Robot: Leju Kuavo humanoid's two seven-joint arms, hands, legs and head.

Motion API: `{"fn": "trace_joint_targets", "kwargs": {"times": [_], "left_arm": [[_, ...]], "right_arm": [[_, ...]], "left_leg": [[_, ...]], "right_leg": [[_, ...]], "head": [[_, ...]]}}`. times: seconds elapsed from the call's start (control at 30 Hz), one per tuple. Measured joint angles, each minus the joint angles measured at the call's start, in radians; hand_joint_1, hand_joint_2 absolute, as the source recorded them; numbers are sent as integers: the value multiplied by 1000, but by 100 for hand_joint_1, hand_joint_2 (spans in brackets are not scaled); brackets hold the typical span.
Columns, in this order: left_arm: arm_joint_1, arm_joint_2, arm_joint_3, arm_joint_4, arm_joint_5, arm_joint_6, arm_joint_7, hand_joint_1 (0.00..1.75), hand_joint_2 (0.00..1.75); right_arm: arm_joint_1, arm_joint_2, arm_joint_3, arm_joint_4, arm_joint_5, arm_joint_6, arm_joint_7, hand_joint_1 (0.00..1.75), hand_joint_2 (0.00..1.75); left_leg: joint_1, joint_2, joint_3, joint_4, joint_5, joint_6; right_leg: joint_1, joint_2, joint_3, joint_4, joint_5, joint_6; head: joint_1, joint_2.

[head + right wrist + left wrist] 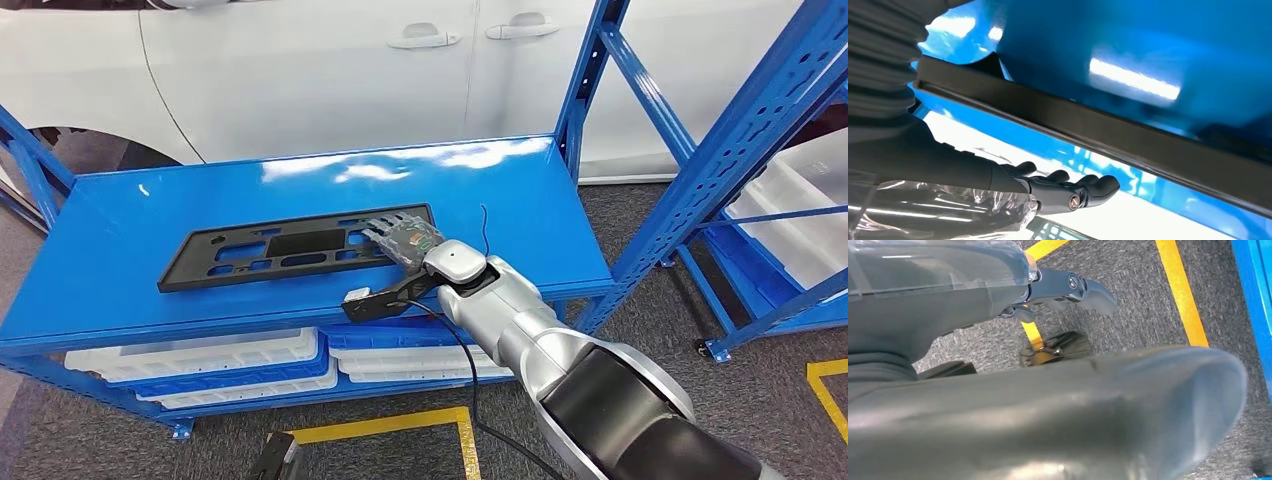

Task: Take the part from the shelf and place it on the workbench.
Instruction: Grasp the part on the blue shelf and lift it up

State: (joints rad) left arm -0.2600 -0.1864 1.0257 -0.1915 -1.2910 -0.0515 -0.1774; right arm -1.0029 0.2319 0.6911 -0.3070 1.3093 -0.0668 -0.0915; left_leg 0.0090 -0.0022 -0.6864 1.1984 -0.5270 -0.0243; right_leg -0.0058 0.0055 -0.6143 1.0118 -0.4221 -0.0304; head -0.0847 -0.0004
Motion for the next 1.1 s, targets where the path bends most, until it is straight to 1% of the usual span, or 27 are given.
{"fn": "trace_joint_targets", "kwargs": {"times": [0.03,0.07,0.1,0.13,0.17,0.2,0.23,0.27,0.37,0.4,0.43,0.47,0.53,0.57,0.6,0.63,0.7,0.73,0.77,0.8,0.87,0.9,0.93,0.97,1.03,1.07,1.1], "left_arm": [[1,0,0,0,0,-1,0,0,0],[1,0,0,0,0,-1,0,0,0],[2,0,0,0,0,-2,0,0,0],[2,0,0,0,0,-2,0,0,0],[0,0,0,0,0,-3,-1,0,0],[-1,0,0,0,0,-3,-2,0,0],[-3,0,0,0,0,-4,-4,0,0],[-3,0,0,0,0,-4,-5,0,0],[-2,0,0,0,0,-5,-10,0,0],[-2,0,0,0,0,-5,-11,0,0],[-3,0,0,0,0,-5,-12,0,0],[-4,0,-1,0,0,-5,-13,0,0],[-3,0,-1,0,0,-5,-13,0,0],[-3,0,-1,0,0,-5,-14,0,0],[-2,0,-1,0,0,-5,-14,0,0],[-1,0,-1,0,0,-5,-14,0,0],[-1,-1,-1,0,0,-6,-16,0,0],[-1,-2,-1,0,0,-7,-17,0,0],[-1,-3,-1,0,0,-7,-19,0,0],[-1,-3,-1,0,0,-8,-20,0,0],[-1,-3,-1,0,0,-7,-23,0,0],[-1,-3,-1,0,0,-7,-24,0,0],[-1,-3,-1,0,0,-7,-26,0,0],[0,-3,-1,0,0,-8,-27,0,0],[1,-3,-1,0,1,-8,-30,0,0],[3,-3,-1,0,2,-8,-31,0,0],[4,-2,-1,0,2,-8,-32,0,0]], "right_arm": [[1,0,1,0,0,-1,1,3,175],[2,0,1,0,0,-1,1,8,175],[3,0,1,0,0,-1,1,14,175],[3,0,1,0,0,-2,1,26,175],[2,0,2,0,0,-3,1,34,175],[0,0,2,0,0,-5,1,43,175],[-2,0,2,0,0,-8,1,50,175],[-3,0,2,0,0,-10,1,53,175],[-3,-1,2,0,0,-17,1,62,175],[-4,-1,2,0,0,-19,1,64,175],[-5,-1,2,0,0,-22,1,68,175],[-5,-2,2,0,-1,-24,1,73,175],[-2,-5,2,0,-2,-31,1,83,175],[0,-6,2,0,-2,-33,1,88,175],[1,-7,2,0,-3,-36,0,90,175],[1,-8,2,0,-3,-38,0,99,175],[-3,-8,2,0,-4,-42,-3,113,175],[-5,-8,2,-1,-5,-45,-6,120,175],[-6,-8,2,-1,-7,-49,-8,121,175],[-7,-8,2,-2,-9,-52,-10,120,175],[-8,-9,2,-3,-13,-57,-12,123,175],[-8,-9,2,-3,-14,-59,-13,127,175],[-8,-10,2,-3,-14,-59,-14,132,175],[-7,-10,2,-3,-14,-60,-16,136,175],[-3,-10,2,-3,-15,-63,-19,141,175],[0,-10,2,-3,-15,-65,-20,143,175],[3,-10,1,-3,-16,-67,-21,145,175]], "left_leg": [[2,0,-29,62,-22,-3],[3,0,-46,97,-27,-4],[3,0,-46,93,-13,-4],[3,0,-27,50,18,-3],[4,0,3,-18,56,-1],[2,0,35,-85,83,2],[1,-1,60,-138,99,7],[-1,-2,73,-167,103,12],[-1,-3,76,-180,104,28],[1,-3,77,-184,106,35],[2,-2,79,-188,109,41],[2,-1,80,-190,110,45],[0,-1,79,-190,110,49],[-1,-1,79,-189,110,49],[-3,-1,80,-188,109,50],[-4,-2,81,-186,108,50],[-7,-3,82,-183,105,49],[-9,-4,82,-181,104,47],[-11,-4,81,-180,103,43],[-12,-4,80,-180,102,39],[-11,-3,80,-181,100,30],[-11,-3,78,-175,93,24],[-9,-3,69,-151,76,19],[-7,-2,49,-106,49,14],[-1,-2,-13,28,-13,4],[1,-2,-39,81,-29,1],[3,-2,-50,101,-26,-2]], "right_leg": [[0,0,0,1,-1,-1],[0,1,0,1,-1,-1],[0,1,0,2,-2,-1],[0,2,1,4,-3,0],[0,4,2,5,-5,2],[1,5,1,8,-7,6],[3,6,-1,10,-8,10],[5,6,-3,11,-8,15],[5,6,-6,11,-8,29],[4,6,-11,24,-19,34],[4,5,-25,56,-40,38],[2,4,-49,108,-70,41],[1,3,-113,242,-127,45],[1,3,-135,287,-137,45],[1,2,-140,295,-128,44],[1,2,-125,262,-101,41],[4,0,-57,123,-35,31],[6,0,-30,64,-14,26],[9,-1,-14,28,-5,22],[11,-1,-9,15,-6,20],[7,-1,-7,8,-1,14],[4,-1,-3,3,1,9],[0,-1,0,-2,4,5],[-2,-1,2,-5,6,2],[-1,-1,2,-6,6,0],[-1,0,2,-5,6,0],[-1,0,1,-5,5,0]], "head": [[0,0],[0,0],[0,0],[0,0],[0,0],[0,0],[0,0],[0,0],[0,0],[0,0],[0,0],[0,0],[0,0],[0,0],[0,0],[0,0],[0,0],[0,0],[0,0],[0,0],[0,0],[0,0],[0,0],[0,0],[0,0],[0,0],[0,0]]}}
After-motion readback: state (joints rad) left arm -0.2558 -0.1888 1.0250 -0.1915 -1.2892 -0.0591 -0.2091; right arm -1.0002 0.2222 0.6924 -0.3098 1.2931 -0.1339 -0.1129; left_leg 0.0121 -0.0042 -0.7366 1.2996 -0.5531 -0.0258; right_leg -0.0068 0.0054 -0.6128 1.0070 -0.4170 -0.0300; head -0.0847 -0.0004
